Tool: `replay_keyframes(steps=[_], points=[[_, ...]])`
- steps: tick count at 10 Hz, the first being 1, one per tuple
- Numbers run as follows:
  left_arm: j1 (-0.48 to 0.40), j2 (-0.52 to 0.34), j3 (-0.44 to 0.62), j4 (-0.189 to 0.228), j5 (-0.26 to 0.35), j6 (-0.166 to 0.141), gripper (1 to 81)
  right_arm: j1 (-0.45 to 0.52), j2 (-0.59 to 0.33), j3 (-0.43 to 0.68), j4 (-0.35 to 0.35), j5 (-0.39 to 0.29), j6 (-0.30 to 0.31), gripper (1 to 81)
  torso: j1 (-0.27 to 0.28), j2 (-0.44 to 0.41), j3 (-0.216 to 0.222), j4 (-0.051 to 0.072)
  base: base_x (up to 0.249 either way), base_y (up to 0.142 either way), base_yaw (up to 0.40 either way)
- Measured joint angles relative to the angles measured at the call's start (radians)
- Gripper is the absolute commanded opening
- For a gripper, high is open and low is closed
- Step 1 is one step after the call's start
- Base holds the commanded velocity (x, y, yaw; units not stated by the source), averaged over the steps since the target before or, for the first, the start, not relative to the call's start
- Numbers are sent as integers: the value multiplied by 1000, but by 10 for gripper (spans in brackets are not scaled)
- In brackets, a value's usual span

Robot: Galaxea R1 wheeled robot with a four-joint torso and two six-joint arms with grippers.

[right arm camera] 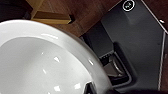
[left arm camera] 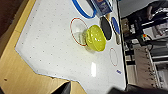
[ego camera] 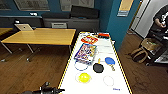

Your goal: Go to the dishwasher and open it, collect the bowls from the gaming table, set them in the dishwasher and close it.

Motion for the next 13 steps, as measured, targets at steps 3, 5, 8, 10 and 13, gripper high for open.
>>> replay_keyframes(steps=[3,5,8,10,13], points=[[-11,95,-112,0,42,-3,811,5,0,-1,0,0,-1,10,0,0,0,0,0,0,0],[-9,106,-143,-35,54,-63,811,5,1,-1,0,-1,0,10,0,0,0,0,0,0,0],[-6,118,-209,-79,37,-138,811,11,14,-2,0,-1,0,10,0,0,0,0,0,0,0],[-7,140,-255,-90,33,-177,811,17,14,-2,0,-24,0,10,0,0,0,0,0,0,0],[-74,161,-262,-95,39,-199,811,36,27,-2,0,-35,0,10,1,0,-1,0,0,0,0]])
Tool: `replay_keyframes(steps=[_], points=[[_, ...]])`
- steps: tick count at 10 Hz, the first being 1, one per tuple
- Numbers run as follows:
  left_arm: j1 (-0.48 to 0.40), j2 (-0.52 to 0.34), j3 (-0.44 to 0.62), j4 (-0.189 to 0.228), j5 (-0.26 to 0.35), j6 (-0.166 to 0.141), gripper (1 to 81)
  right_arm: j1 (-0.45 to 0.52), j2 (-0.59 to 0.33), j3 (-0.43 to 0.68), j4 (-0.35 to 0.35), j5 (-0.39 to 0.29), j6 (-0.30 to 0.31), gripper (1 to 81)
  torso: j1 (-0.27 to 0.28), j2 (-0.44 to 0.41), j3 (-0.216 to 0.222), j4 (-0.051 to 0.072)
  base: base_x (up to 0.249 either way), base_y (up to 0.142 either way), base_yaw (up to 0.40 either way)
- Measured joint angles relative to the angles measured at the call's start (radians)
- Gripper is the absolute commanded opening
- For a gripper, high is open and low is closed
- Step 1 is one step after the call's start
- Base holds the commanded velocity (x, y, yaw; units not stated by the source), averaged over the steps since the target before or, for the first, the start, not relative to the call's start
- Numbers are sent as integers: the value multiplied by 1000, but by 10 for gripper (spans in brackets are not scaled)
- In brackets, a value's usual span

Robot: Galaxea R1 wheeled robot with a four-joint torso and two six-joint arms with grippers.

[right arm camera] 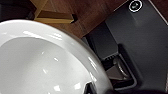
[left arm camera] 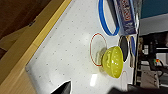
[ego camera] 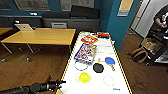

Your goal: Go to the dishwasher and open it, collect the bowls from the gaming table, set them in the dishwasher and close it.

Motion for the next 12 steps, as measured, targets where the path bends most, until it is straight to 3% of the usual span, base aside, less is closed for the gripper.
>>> replay_keyframes(steps=[4,8,12], points=[[-55,51,-41,-1,41,-10,811,8,7,-1,0,-25,0,10,0,0,0,0,0,0,0],[-50,147,-140,10,74,-10,811,8,9,-3,0,-26,0,10,0,0,0,0,0,0,0],[-20,166,-190,8,75,-15,811,8,29,-32,0,-25,0,10,0,0,0,0,0,0,0]])
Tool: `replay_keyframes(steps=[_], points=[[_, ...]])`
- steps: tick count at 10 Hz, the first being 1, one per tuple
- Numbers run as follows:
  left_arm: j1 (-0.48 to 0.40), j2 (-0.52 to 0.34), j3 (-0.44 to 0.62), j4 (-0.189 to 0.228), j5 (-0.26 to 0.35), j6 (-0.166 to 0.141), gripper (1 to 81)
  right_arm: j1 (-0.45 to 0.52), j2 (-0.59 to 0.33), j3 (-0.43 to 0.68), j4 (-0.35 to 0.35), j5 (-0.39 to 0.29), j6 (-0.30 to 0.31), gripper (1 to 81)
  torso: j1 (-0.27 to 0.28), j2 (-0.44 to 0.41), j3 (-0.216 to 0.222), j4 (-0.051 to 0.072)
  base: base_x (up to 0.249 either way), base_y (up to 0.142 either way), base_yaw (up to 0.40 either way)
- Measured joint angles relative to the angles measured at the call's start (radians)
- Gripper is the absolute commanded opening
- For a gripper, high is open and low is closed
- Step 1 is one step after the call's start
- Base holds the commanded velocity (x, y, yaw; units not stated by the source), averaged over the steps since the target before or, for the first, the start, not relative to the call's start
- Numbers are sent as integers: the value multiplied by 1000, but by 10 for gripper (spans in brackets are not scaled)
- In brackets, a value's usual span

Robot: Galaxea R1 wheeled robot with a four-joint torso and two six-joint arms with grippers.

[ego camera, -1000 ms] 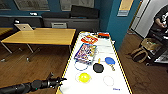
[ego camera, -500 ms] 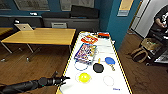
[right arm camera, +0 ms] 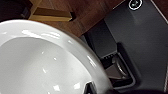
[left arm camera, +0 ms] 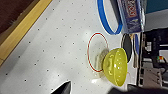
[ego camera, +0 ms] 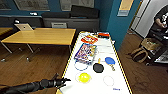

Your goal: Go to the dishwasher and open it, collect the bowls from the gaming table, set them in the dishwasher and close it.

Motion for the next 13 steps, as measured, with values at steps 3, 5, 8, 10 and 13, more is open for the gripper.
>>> replay_keyframes(steps=[3,5,8,10,13], points=[[50,41,-38,0,1,-2,811,0,3,-14,0,0,0,10,0,0,0,0,0,0,0],[43,44,-39,-8,4,-34,811,2,6,-14,-1,-1,0,10,0,0,0,0,0,0,0],[-22,49,-44,-10,91,-84,811,6,13,-14,-1,0,0,10,0,0,0,0,0,0,0],[-65,72,-74,-9,170,-130,811,8,13,-14,-1,-2,0,10,0,0,0,0,0,0,0],[-128,92,-124,109,298,-300,811,11,13,-14,-1,-9,0,10,0,0,0,0,0,0,0]])
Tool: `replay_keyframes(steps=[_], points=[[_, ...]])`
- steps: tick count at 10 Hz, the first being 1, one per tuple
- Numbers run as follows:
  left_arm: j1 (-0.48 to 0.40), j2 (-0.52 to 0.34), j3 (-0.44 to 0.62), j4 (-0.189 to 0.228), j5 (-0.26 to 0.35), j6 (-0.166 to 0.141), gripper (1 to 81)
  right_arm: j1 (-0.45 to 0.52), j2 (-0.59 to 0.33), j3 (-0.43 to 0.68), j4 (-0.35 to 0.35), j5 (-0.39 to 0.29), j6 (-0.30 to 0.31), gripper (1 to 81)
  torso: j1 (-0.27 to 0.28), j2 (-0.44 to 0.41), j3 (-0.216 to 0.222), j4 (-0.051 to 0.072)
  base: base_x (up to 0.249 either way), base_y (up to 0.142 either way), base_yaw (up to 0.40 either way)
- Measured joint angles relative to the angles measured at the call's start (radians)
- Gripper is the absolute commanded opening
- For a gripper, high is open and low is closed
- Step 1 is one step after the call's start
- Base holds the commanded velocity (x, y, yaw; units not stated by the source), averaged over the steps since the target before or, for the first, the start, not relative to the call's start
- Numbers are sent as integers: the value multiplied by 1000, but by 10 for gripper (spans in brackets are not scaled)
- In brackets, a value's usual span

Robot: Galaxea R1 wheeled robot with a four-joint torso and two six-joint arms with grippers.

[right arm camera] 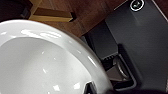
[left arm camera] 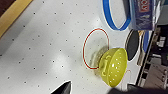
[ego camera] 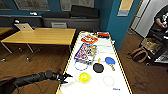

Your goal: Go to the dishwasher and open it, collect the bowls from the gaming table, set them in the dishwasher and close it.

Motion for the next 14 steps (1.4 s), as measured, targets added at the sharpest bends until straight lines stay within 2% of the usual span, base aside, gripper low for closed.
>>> replay_keyframes(steps=[1,2,3,4,5,6,12,14], points=[[-6,13,0,101,34,-94,811,0,0,0,-1,-2,0,10,0,0,0,0,0,0,0],[-4,26,15,218,47,-215,811,0,0,0,-2,-1,0,10,0,0,0,0,0,0,0],[-5,31,37,306,37,-310,811,0,0,0,-3,-2,0,10,0,0,0,0,0,0,0],[-4,36,55,358,26,-365,811,0,0,0,-3,-2,0,10,0,0,0,0,0,0,0],[-1,47,65,383,18,-382,811,0,1,0,-3,-2,0,10,0,0,0,0,0,0,0],[10,65,64,391,9,-383,811,0,1,0,-3,-3,0,10,0,0,0,0,0,0,0],[20,186,-21,411,3,-407,811,0,6,-12,-3,-2,0,10,0,0,0,0,0,0,0],[20,188,-65,414,3,-488,811,0,7,-13,-3,-3,0,10,0,0,0,0,0,0,0]])
